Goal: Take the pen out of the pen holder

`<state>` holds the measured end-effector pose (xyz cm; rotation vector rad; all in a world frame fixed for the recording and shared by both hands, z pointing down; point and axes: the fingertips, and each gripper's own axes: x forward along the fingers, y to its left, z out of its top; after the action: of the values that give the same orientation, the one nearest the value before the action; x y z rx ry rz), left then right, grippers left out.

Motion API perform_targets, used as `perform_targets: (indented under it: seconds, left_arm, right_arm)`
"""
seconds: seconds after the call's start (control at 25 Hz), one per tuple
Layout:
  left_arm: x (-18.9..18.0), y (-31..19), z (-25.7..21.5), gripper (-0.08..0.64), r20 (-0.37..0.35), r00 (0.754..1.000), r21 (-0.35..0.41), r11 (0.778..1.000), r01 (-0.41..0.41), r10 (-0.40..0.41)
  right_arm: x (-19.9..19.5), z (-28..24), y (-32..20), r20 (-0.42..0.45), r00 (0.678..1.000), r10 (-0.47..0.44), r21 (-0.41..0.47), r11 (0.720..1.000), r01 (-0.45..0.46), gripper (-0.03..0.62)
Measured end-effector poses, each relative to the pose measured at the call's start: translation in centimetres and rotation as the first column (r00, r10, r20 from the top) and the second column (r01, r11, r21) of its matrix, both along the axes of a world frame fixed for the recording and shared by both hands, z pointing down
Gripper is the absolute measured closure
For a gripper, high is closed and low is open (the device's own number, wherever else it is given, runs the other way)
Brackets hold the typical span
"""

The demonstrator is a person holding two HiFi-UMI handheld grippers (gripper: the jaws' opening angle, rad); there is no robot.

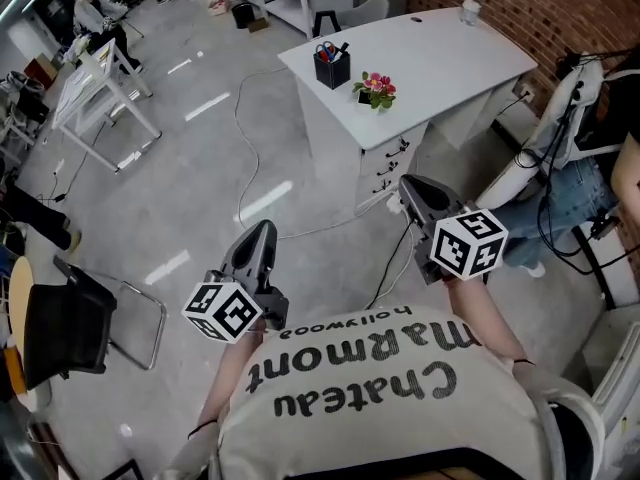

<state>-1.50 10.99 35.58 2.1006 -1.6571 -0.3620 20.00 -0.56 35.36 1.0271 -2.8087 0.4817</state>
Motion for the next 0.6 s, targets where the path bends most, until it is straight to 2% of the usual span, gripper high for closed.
perform_targets:
  seconds: [0.2,0.44,0.6]
  left_arm:
    - [-1.8,-0.7,2.1,0.558,-0.040,0.998,-0.056,0.997,0.050,-0.052]
    - [-2.8,-3.8,3.2,0.558,-0.053,0.998,-0.057,0.998,0.033,-0.036]
    - [-4.7,-7.2,3.3,0.558,-0.054,0.999,-0.048,0.999,0.008,-0.011]
  right_arm:
    - [-1.0,2.9,-0.6,-0.005,1.000,-0.030,-0.070,0.997,0.029,0.589]
    - [-2.2,3.8,-3.6,0.022,1.000,-0.016,-0.100,0.995,0.018,0.589]
    - [-4.0,4.1,-6.4,0.007,1.000,0.000,-0.102,0.995,0.001,0.589]
